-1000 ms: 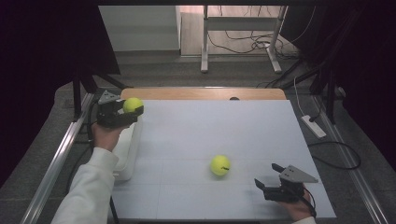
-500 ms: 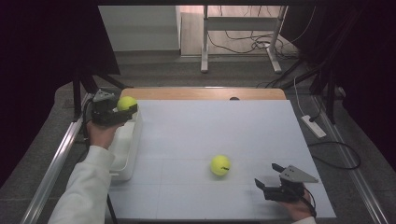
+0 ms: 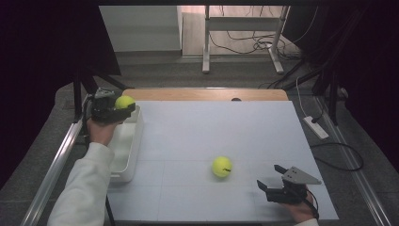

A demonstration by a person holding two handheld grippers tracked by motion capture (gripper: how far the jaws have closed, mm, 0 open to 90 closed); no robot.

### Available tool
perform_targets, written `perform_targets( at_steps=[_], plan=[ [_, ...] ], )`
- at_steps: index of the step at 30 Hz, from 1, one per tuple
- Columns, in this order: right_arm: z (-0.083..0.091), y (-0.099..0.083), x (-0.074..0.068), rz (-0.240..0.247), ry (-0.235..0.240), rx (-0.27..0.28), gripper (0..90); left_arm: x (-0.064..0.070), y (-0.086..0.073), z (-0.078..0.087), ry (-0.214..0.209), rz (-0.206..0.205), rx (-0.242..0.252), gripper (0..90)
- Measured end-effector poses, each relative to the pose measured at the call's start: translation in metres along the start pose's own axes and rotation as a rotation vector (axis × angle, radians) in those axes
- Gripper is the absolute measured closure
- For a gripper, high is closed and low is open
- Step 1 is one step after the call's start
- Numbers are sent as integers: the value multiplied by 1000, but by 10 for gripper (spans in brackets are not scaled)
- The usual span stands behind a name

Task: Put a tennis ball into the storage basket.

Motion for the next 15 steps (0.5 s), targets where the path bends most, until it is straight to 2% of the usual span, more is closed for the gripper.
perform_targets(
  at_steps=[15],
  plan=[
    [0, -1, 0, 1, 0, -1, 108, -14, -10, -15, 20, 35, -72, 267]
  ],
)
Point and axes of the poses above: each handheld gripper's, and its own axes: z roughly backward along the jaws, y roughly out of its top, x roughly to its right, the point moved 7 cm from there along -z, roughly forward along the jaws, and after that the axes turned 6 degrees about -y, right-handed, at the moved point
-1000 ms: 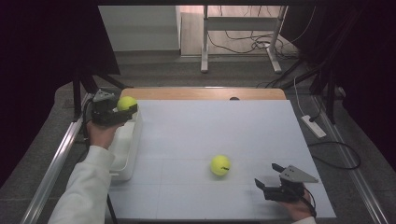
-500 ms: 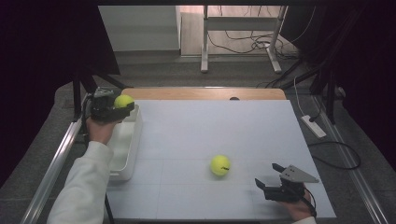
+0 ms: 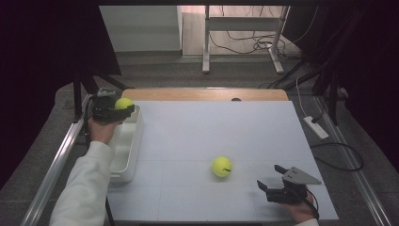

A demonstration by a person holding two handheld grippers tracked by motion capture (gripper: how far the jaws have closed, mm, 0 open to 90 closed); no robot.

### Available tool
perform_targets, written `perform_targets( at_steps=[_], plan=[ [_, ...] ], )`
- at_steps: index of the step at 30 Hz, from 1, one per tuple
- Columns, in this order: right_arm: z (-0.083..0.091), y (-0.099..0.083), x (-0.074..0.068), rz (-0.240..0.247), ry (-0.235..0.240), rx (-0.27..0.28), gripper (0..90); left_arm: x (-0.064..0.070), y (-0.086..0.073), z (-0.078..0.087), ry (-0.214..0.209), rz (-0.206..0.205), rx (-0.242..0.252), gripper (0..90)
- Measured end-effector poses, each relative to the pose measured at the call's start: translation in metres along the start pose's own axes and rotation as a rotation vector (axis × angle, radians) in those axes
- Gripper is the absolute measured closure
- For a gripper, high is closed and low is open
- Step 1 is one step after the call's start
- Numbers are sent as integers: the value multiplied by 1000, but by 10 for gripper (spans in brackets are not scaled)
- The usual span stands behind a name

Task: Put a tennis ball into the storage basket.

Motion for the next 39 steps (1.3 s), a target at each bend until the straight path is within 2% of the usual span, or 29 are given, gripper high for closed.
perform_targets(
  at_steps=[14, 26, 39],
  plan=[
    [0, 0, 0, 1, -1, -1, 108, -7, -9, -11, 8, 16, -60, 266],
    [0, 0, 0, 3, 0, -2, 108, -7, -16, -21, 23, 1, -126, 266],
    [0, 0, 0, 4, -2, -3, 107, -8, -18, -21, 31, -1, -132, 264]
  ],
)
Point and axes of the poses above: each handheld gripper's, and its own axes: z roughly backward along the jaws, y roughly out of its top, x roughly to its right, the point moved 7 cm from there along -z, roughly forward along the jaws, and after that the axes turned 6 degrees about -y, right-handed, at the moved point
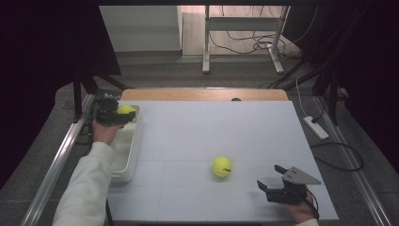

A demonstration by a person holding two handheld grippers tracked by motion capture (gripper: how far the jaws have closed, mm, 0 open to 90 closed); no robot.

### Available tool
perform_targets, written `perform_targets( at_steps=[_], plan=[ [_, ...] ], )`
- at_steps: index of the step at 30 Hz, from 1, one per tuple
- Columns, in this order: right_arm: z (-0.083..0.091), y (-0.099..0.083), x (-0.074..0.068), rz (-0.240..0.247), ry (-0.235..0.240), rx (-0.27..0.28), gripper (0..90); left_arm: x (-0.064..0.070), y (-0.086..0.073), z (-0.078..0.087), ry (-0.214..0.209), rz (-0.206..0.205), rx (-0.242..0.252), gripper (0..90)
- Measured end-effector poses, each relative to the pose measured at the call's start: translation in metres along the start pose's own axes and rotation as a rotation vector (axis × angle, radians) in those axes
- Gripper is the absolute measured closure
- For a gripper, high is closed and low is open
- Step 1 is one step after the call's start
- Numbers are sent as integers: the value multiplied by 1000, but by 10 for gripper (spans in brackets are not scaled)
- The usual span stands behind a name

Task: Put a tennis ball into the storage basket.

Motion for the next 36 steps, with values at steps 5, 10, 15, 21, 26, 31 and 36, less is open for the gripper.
perform_targets(
  at_steps=[5, 10, 15, 21, 26, 31, 36],
  plan=[
    [0, 0, 0, 0, 0, 1, 108, 0, 2, 2, -8, -1, 24, 253],
    [1, 0, 0, 0, -3, 3, 108, 2, 8, 9, -30, 30, 86, 128],
    [2, 1, 1, 3, -8, 5, 108, 6, 10, 14, -41, 26, 107, 100],
    [1, 1, 0, 3, -4, 6, 108, 9, 10, 19, -80, 26, 117, 100],
    [1, 1, 1, 2, -9, 6, 108, 15, 11, 24, -108, 14, 132, 101],
    [2, 1, 0, 4, -9, 4, 108, 22, 13, 32, -134, -2, 160, 106],
    [2, 1, 0, 4, -12, 7, 108, 29, 11, 39, -180, -2, 186, 106]
  ],
)
Point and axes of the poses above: each handheld gripper's, and its own axes: z roughly backward along the jaws, y roughly out of its top, x roughly to its right, the point moved 7 cm from there along -z, roughly forward along the jaws, and after that the axes turned 6 degrees about -y, right-handed, at the moved point
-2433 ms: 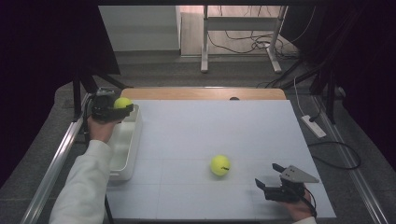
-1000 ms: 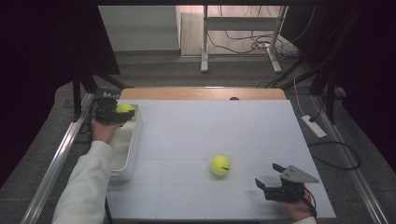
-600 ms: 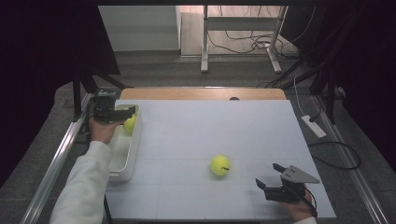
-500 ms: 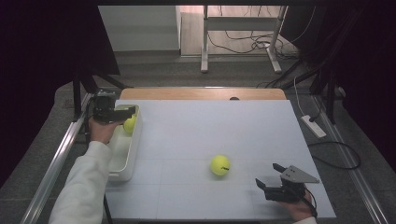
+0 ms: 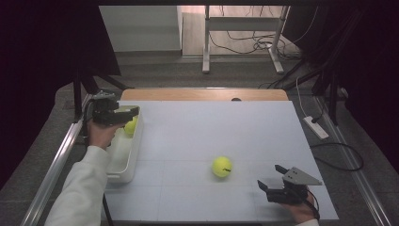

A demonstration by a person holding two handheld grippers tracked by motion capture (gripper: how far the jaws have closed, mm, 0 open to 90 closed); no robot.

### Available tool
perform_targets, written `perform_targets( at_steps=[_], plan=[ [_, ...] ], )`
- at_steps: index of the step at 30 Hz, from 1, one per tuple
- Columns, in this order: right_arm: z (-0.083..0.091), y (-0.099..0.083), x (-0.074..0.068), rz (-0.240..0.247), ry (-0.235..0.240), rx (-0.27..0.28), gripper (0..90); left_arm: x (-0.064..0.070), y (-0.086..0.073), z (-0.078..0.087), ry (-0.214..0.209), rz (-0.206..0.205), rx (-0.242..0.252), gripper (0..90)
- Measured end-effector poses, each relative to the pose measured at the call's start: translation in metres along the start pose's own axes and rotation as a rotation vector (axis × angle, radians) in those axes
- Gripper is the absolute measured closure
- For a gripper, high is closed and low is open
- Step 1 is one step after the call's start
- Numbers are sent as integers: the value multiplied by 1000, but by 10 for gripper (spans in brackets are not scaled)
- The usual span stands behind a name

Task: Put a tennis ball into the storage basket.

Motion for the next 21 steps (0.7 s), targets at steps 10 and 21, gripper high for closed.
perform_targets(
  at_steps=[10, 21],
  plan=[
    [0, 0, 0, 0, -1, -2, 109, 14, -2, 8, -55, -16, 37, 109],
    [0, -1, 1, 1, -7, -2, 110, 42, -3, 11, -150, -63, 57, 114]
  ],
)
Point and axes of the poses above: each handheld gripper's, and its own axes: z roughly backward along the jaws, y roughly out of its top, x roughly to its right, the point moved 7 cm from there along -z, roughly forward along the jaws, and after that the axes turned 6 degrees about -y, right-handed, at the moved point
